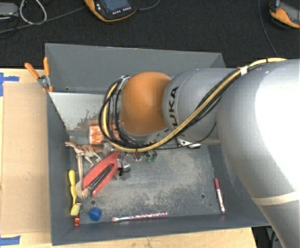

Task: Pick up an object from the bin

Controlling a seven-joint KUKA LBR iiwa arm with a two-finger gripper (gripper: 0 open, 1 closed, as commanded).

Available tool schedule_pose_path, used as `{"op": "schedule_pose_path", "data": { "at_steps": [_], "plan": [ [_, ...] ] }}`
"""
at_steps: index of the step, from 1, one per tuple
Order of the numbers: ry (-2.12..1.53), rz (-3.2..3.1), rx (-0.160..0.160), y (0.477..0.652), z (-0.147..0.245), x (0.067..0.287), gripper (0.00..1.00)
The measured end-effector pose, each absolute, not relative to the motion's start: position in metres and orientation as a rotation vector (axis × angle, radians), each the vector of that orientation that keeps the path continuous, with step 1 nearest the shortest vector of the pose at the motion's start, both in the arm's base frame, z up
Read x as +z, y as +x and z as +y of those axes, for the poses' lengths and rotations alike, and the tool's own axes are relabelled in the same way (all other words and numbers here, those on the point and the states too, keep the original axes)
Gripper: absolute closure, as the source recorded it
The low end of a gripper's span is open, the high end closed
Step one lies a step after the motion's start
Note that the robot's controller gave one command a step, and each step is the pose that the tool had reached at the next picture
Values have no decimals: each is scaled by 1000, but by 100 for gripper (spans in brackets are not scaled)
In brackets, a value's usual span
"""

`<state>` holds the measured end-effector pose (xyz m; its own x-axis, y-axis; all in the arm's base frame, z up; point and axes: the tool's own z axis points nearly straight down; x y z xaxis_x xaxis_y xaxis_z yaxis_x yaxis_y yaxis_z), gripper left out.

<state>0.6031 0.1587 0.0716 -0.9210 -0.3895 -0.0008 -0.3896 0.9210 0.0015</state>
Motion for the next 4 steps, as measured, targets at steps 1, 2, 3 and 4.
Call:
{"op": "schedule_pose_path", "data": {
  "at_steps": [1,2,3,4],
  "plan": [
    [-624,3078,3,603,159,72,100],
    [-623,3079,3,603,159,72,100],
    [-623,3079,3,603,159,72,100],
    [-622,3079,3,603,159,72,100]
  ]
}}
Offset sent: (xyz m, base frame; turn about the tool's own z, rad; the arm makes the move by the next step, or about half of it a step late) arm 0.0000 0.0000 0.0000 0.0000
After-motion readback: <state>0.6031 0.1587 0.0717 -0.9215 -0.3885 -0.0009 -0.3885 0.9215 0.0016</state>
